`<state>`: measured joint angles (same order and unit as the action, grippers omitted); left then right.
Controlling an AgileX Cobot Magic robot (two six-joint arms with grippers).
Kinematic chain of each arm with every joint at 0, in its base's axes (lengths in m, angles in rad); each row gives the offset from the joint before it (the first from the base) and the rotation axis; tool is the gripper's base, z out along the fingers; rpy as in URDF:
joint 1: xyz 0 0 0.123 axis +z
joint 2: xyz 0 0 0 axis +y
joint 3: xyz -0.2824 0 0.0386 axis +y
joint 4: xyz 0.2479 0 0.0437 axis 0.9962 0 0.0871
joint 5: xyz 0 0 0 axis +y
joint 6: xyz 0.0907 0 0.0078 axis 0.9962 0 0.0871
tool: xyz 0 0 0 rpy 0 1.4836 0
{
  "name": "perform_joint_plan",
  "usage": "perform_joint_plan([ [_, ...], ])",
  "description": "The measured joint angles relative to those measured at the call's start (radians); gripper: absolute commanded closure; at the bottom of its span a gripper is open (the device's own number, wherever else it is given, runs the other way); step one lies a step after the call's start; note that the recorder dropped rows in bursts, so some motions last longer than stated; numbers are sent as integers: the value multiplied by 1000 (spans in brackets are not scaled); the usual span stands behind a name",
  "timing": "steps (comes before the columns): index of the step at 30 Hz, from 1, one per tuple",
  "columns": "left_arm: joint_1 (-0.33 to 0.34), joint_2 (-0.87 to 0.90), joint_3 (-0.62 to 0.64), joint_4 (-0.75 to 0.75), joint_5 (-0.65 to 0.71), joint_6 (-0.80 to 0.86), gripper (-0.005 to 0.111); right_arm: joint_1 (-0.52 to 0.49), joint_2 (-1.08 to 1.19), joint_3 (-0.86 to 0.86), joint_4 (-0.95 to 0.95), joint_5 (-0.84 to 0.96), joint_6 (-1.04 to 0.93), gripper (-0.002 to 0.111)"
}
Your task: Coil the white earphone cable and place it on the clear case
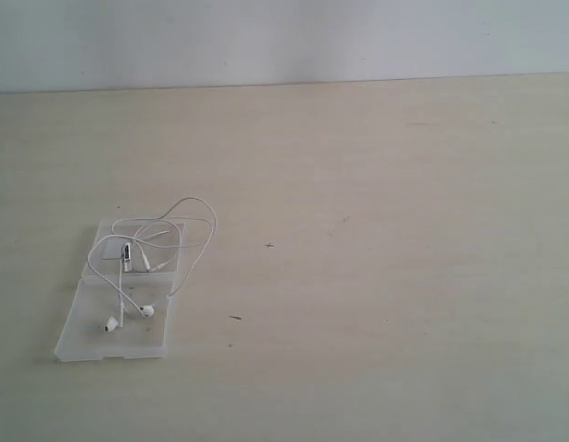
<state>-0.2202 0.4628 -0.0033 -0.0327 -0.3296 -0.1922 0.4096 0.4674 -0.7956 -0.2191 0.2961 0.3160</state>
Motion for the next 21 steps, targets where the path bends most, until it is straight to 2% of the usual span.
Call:
perform_joint_plan([
  [8,0,0,0,0,0,0,107,-2,-94,0,0,0,0,73],
  [21,0,0,0,0,0,0,107,-2,-101,0,3,0,0,73],
])
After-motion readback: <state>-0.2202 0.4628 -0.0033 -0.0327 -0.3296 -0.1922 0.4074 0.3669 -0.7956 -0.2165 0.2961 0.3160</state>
